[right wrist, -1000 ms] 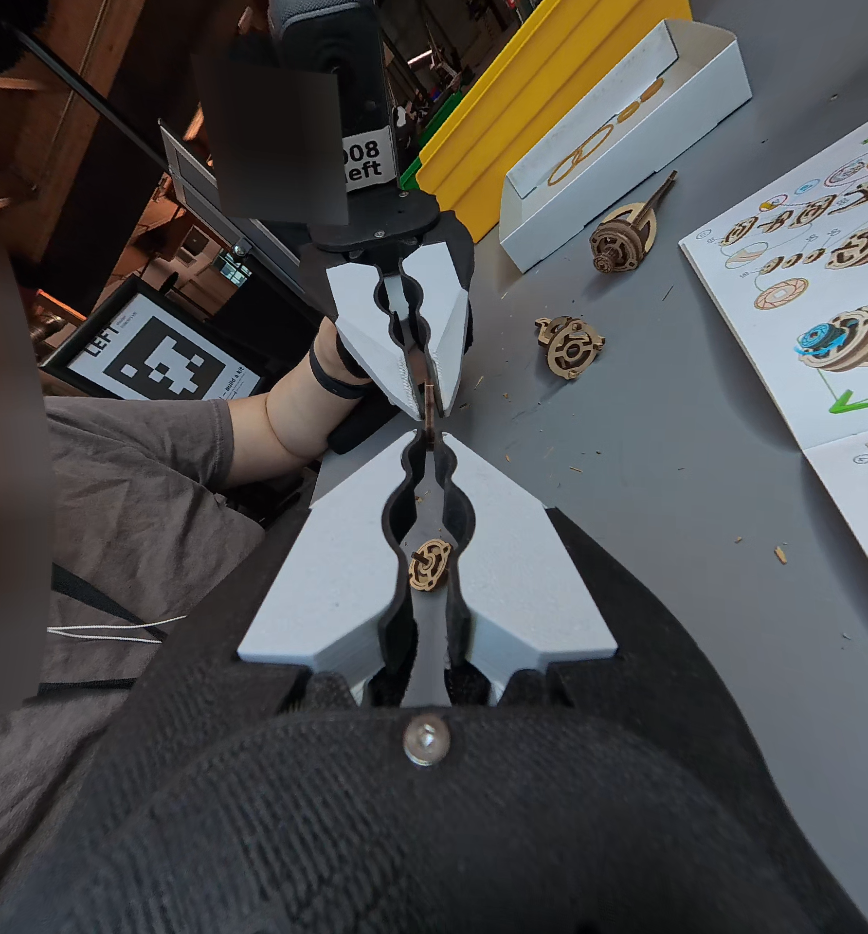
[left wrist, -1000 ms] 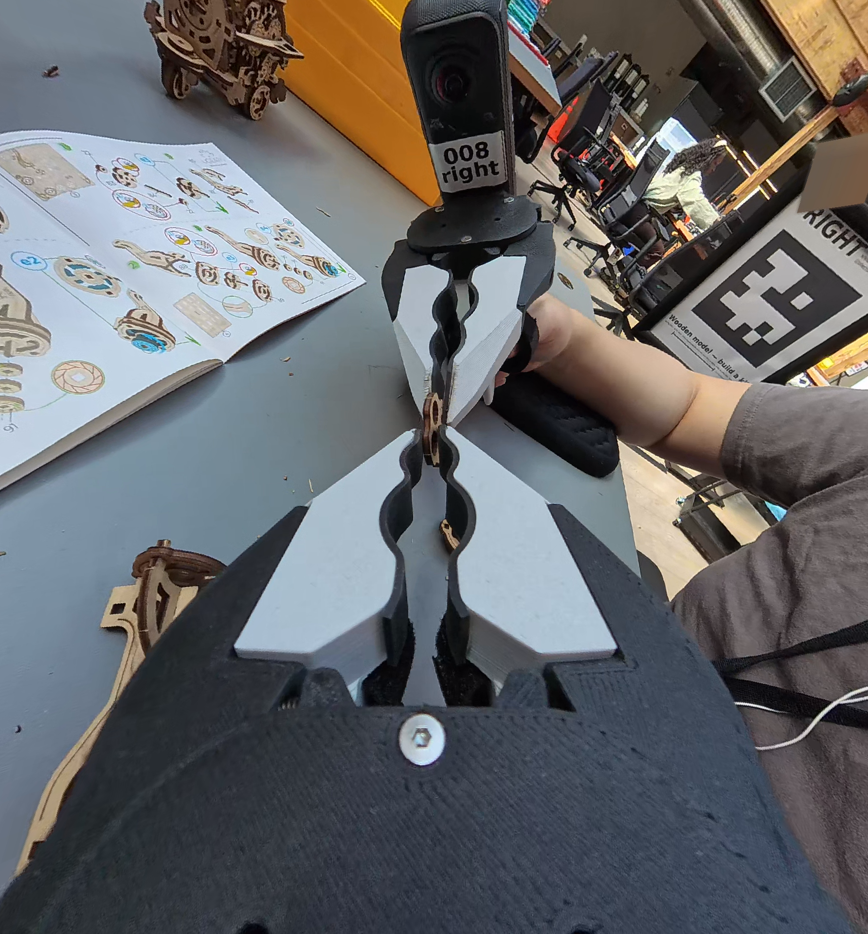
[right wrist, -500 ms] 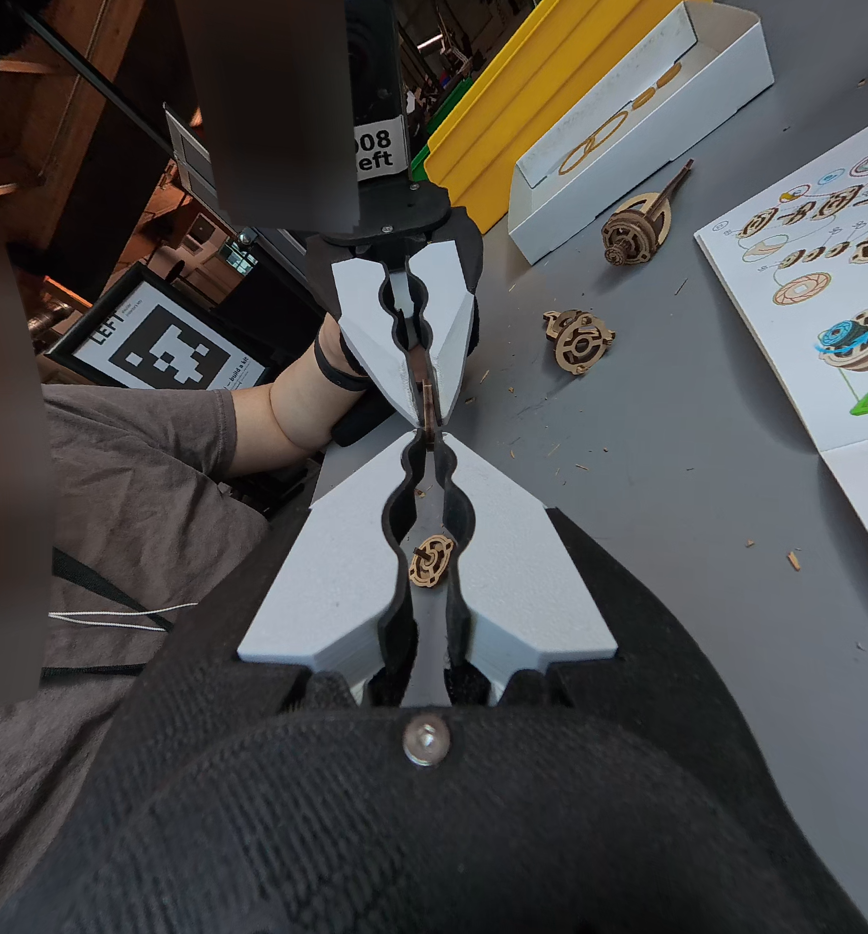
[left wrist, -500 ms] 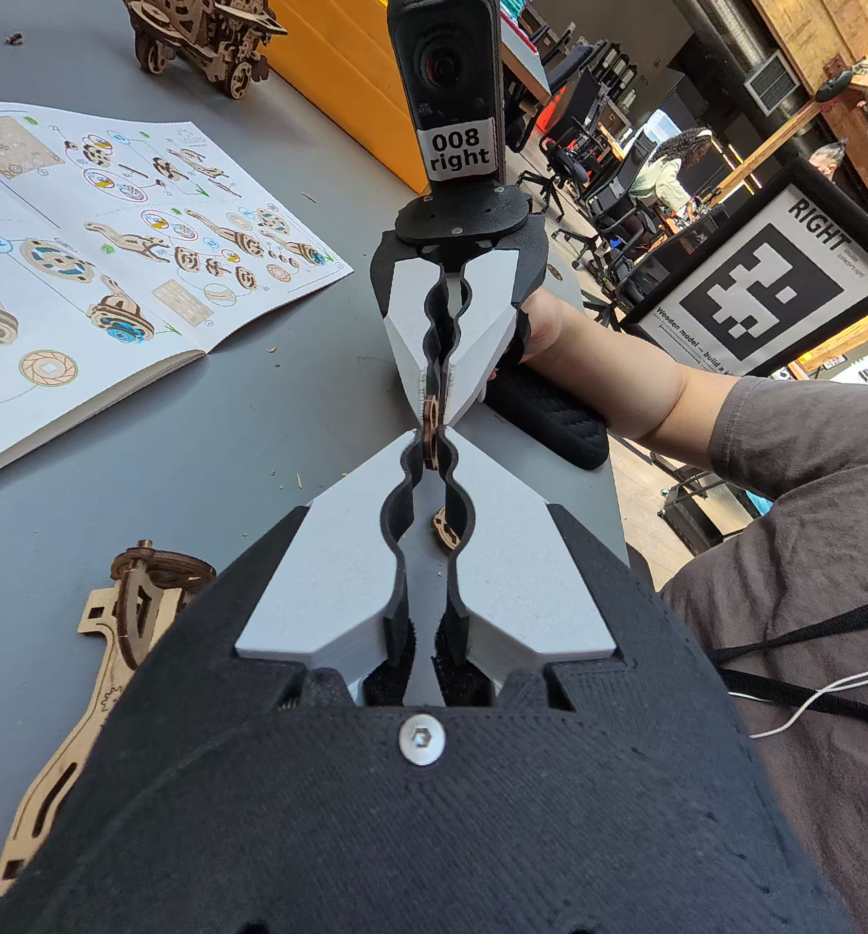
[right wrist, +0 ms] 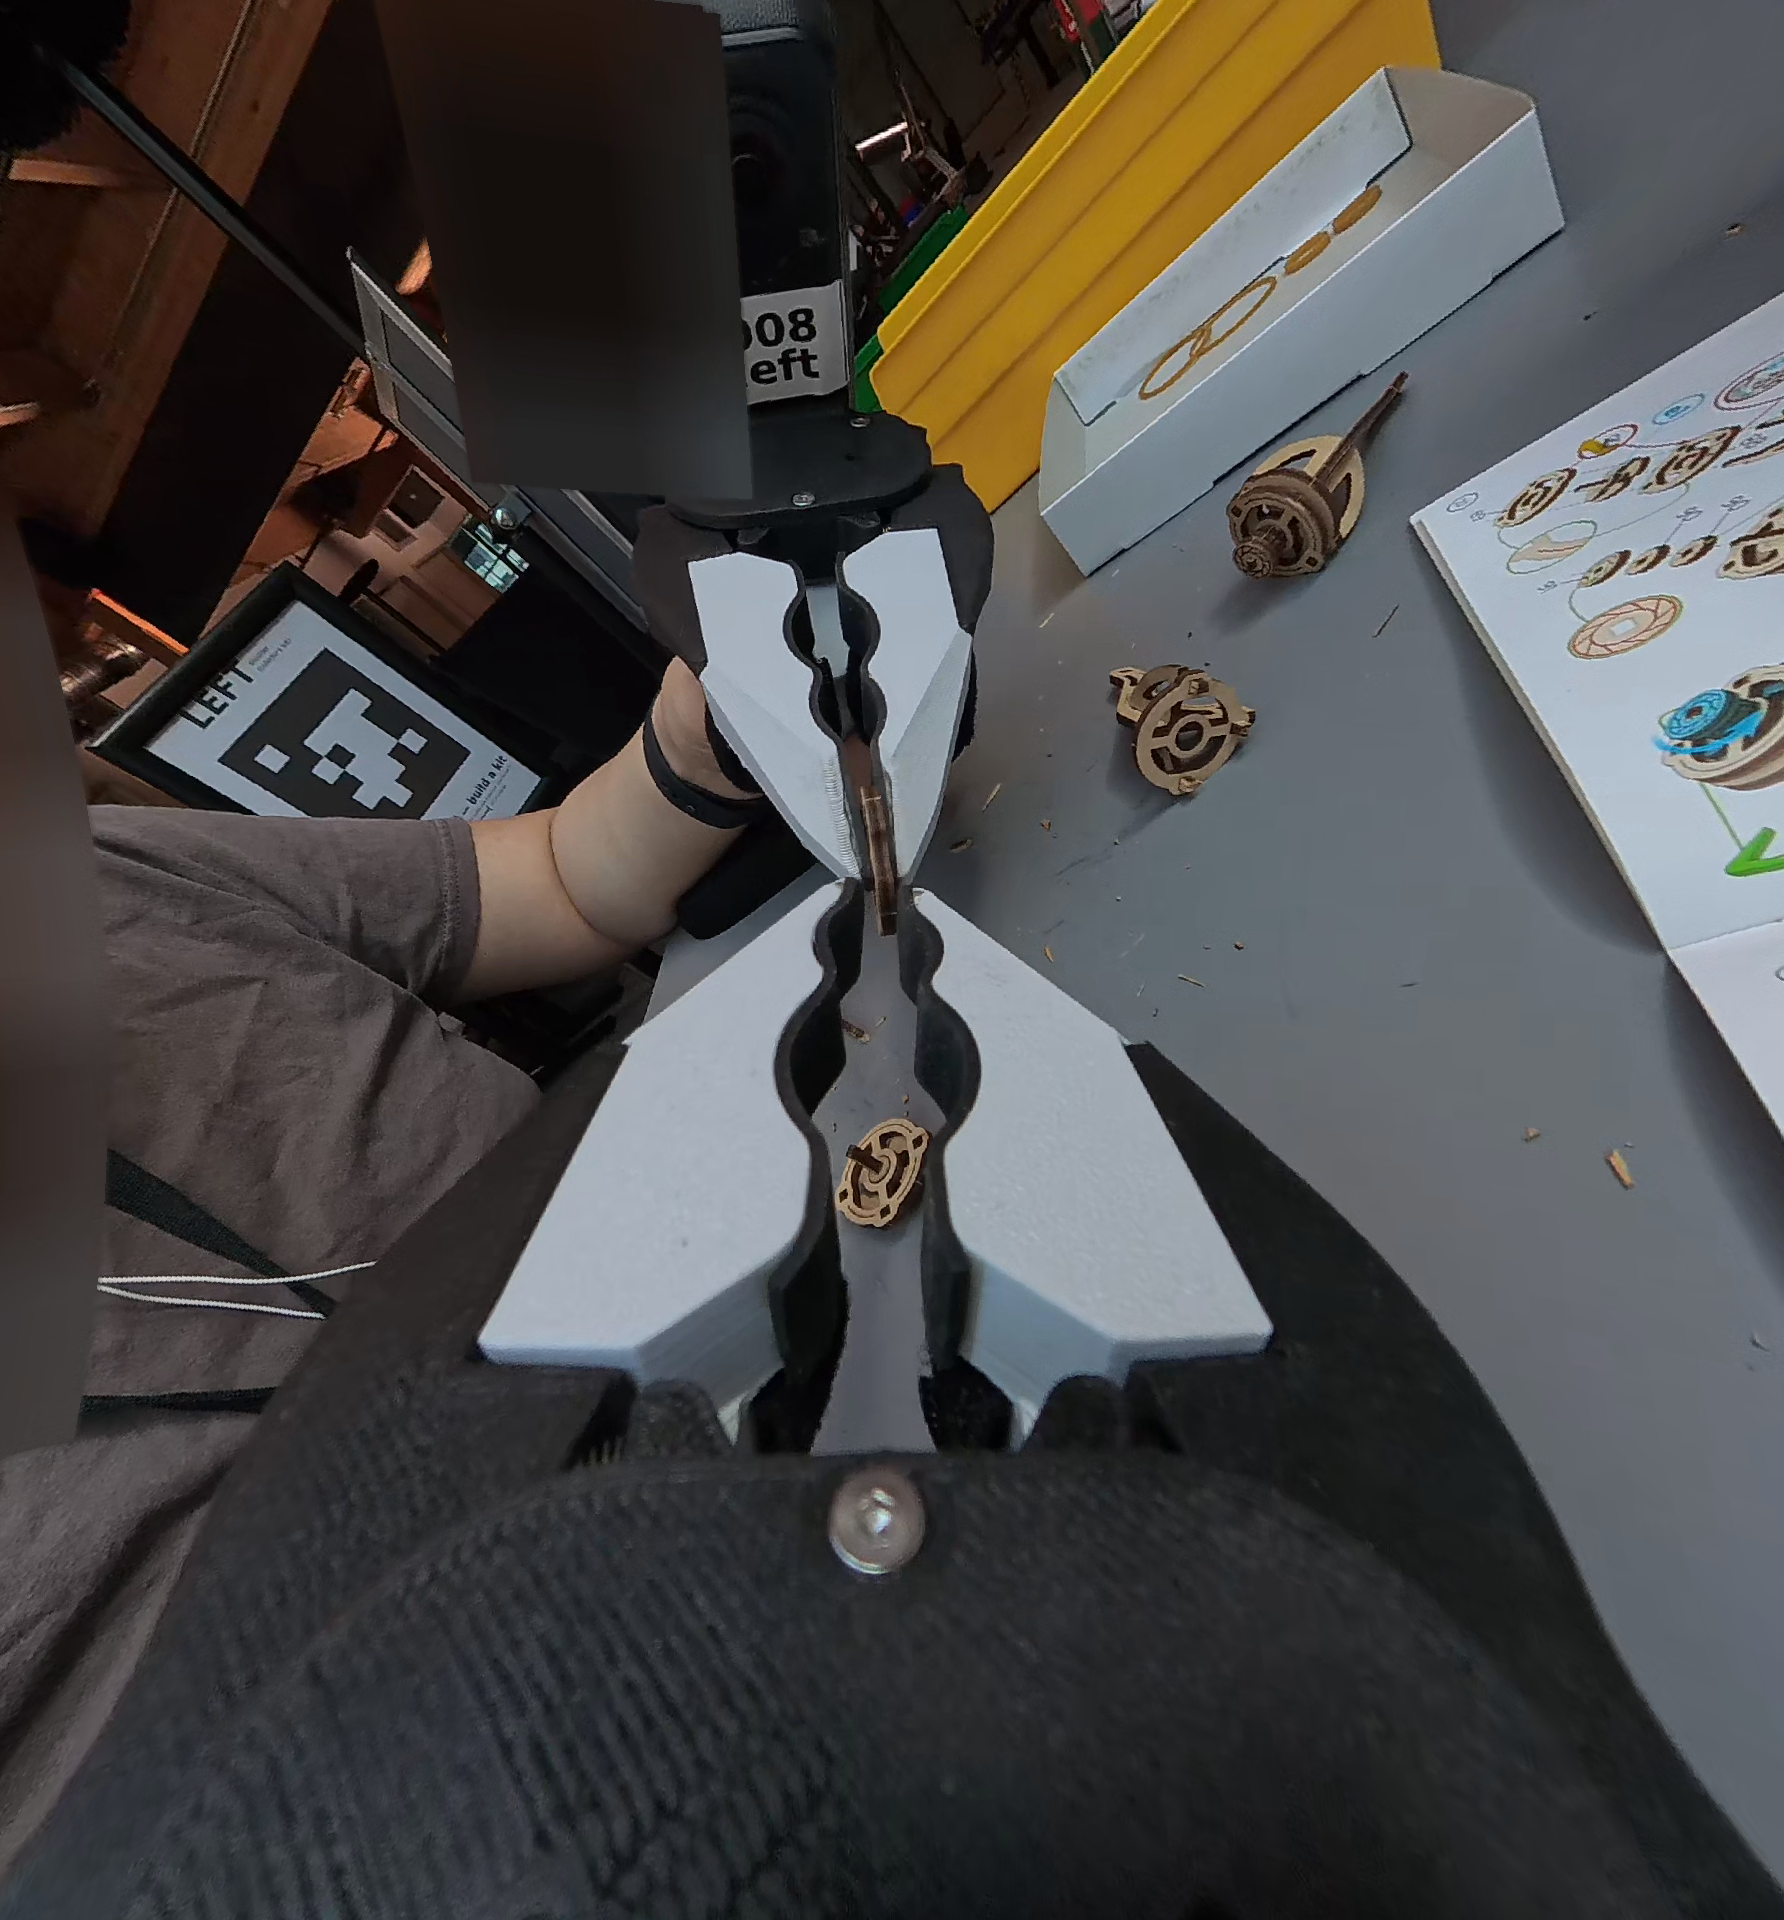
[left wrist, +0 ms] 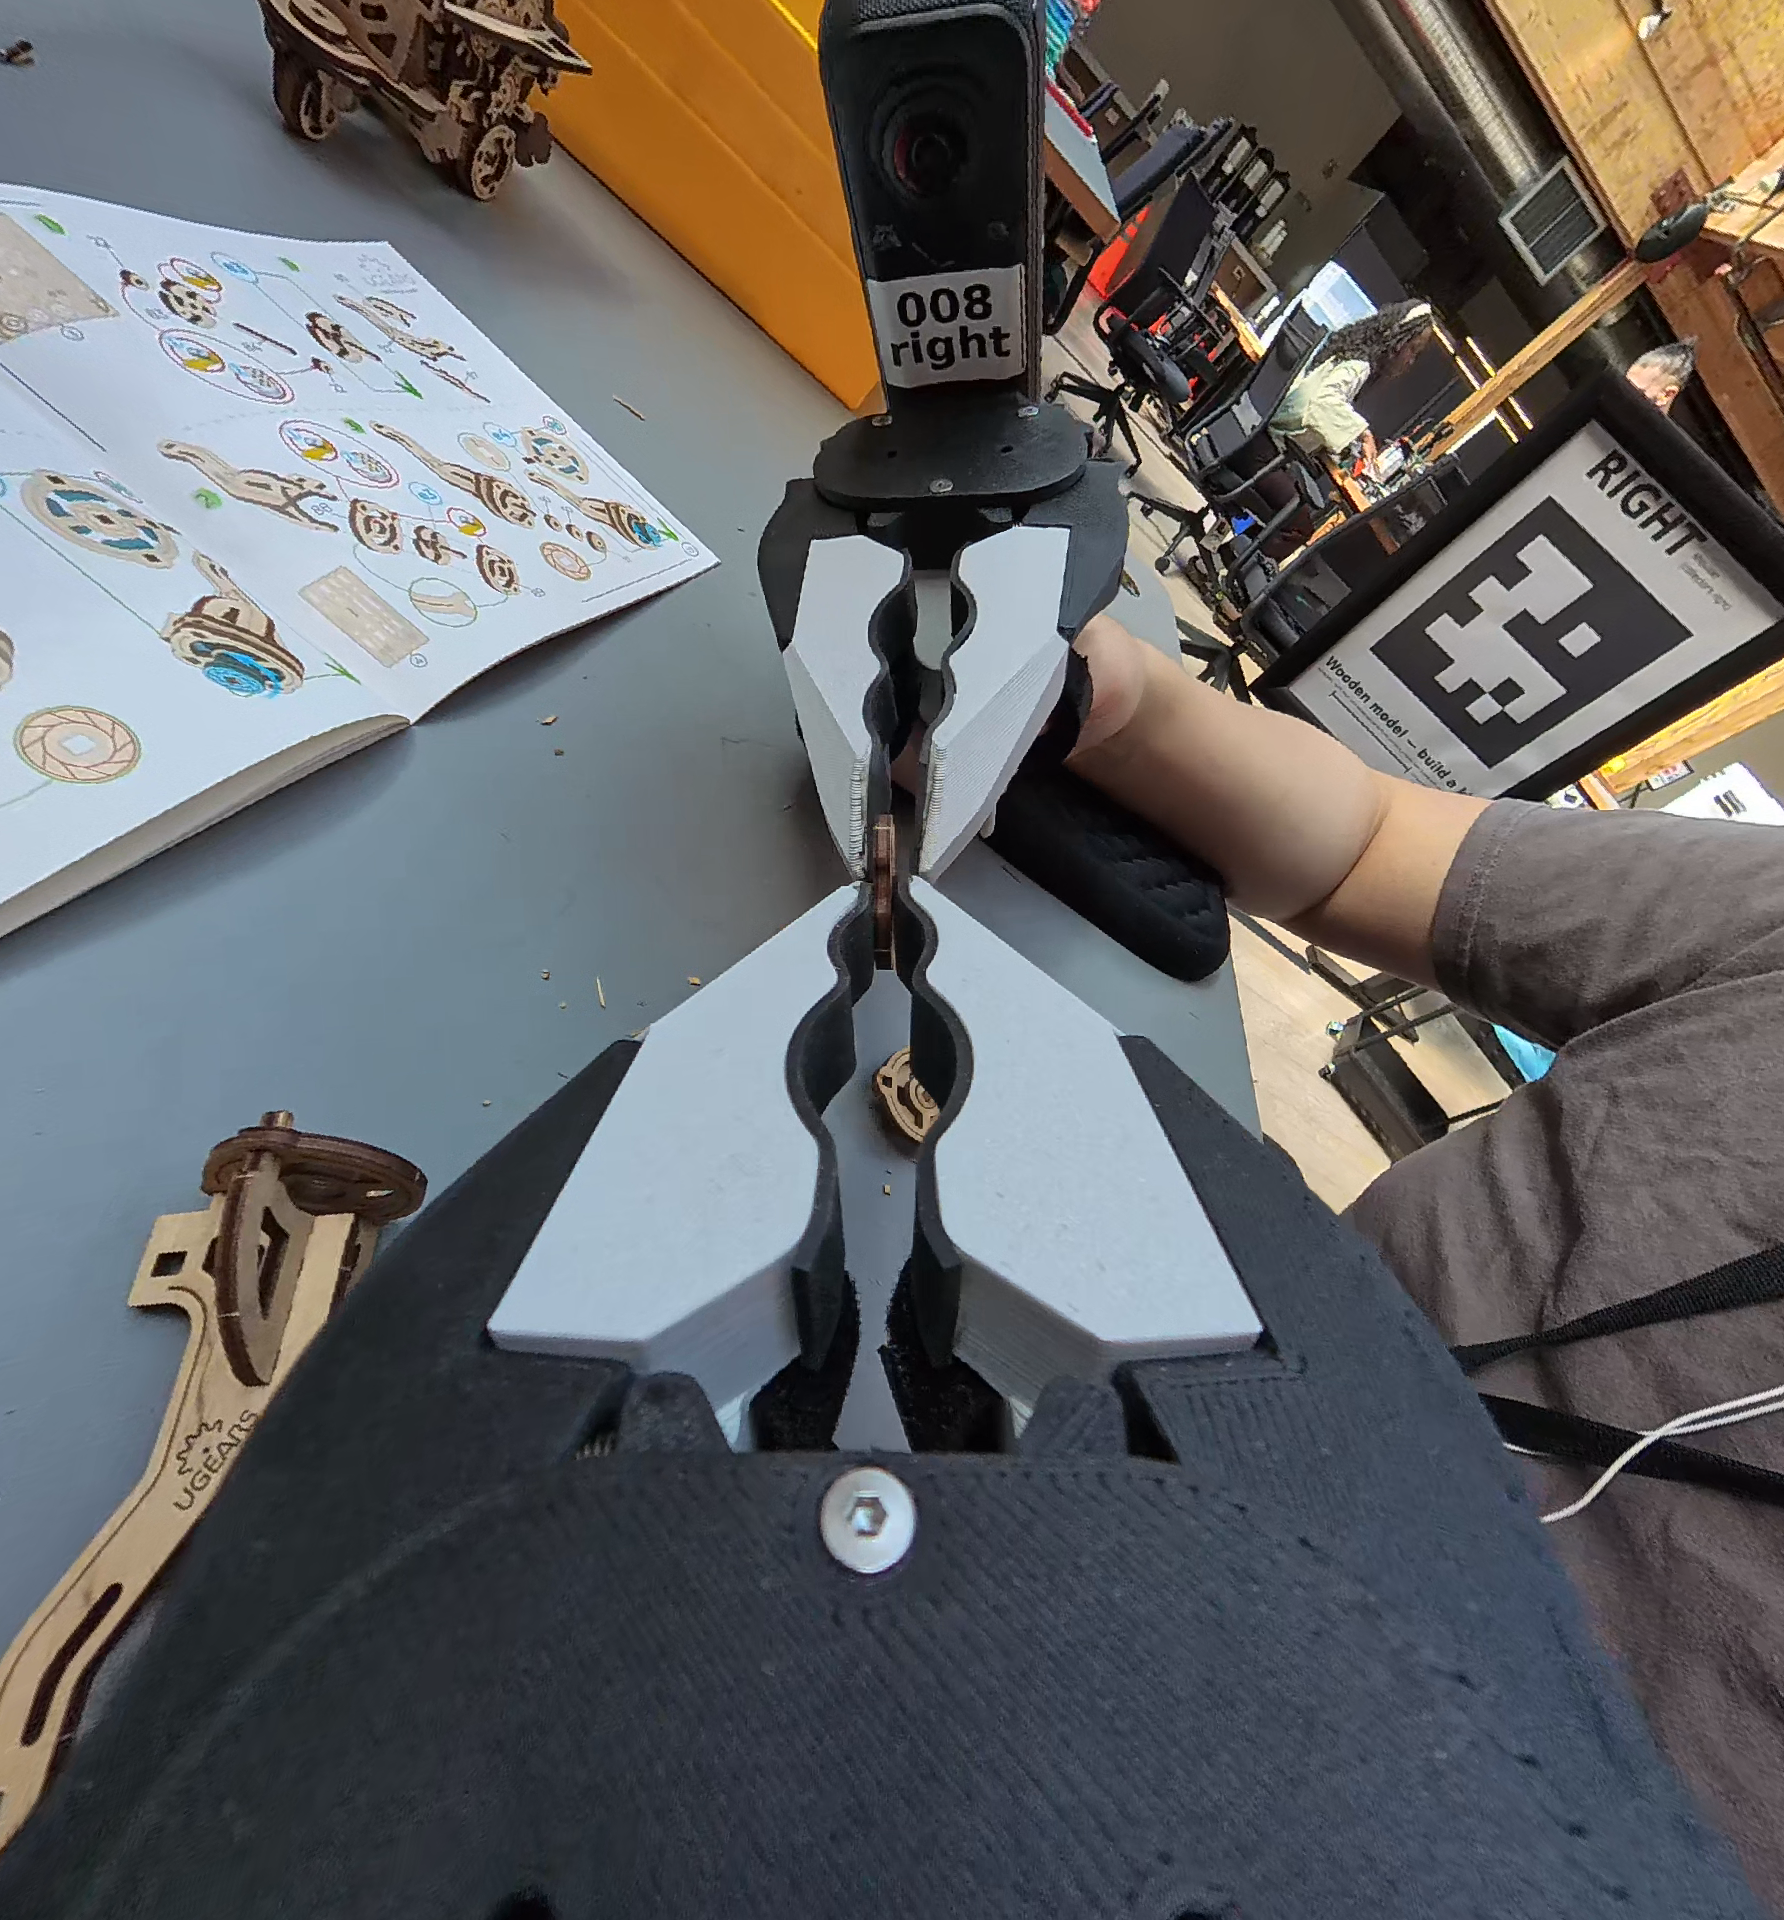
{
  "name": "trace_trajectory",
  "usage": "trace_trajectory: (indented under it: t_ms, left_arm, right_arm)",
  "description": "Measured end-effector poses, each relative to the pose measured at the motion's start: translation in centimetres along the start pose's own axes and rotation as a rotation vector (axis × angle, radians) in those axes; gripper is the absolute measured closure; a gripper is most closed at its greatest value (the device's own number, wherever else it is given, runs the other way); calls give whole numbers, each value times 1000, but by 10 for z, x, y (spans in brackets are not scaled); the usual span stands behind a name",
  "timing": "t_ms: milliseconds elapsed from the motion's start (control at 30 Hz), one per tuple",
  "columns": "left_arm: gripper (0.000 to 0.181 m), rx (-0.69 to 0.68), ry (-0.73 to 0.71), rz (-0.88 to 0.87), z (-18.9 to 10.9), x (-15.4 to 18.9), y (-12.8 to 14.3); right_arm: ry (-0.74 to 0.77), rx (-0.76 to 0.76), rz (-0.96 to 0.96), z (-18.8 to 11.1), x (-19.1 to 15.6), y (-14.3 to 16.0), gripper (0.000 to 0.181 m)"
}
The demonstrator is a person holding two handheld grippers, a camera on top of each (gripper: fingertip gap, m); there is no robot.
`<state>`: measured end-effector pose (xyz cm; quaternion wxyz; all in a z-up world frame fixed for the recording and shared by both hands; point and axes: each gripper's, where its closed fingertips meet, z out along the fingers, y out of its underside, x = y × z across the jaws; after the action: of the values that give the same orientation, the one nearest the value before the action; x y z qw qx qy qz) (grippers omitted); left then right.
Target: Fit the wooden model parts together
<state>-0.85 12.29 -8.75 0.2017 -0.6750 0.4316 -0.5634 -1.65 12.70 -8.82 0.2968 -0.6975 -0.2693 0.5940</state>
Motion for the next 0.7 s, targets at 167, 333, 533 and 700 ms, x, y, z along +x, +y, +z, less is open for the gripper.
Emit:
trace_trajectory:
  t_ms: [167,333,533,700]
  left_arm:
    - [181,-4,-8,11,1,-1,1]
    - [181,-4,-82,10,4,-10,7]
    - [181,38,-111,-72,6,-18,12]
    - [181,28,-163,-80,7,-26,19]
  right_arm:
    - [9,-6,12,0,2,1,179]
    - [36,-18,62,1,13,6,179]
    - [67,-32,114,1,21,10,179]
    - [139,-69,112,4,31,16,179]
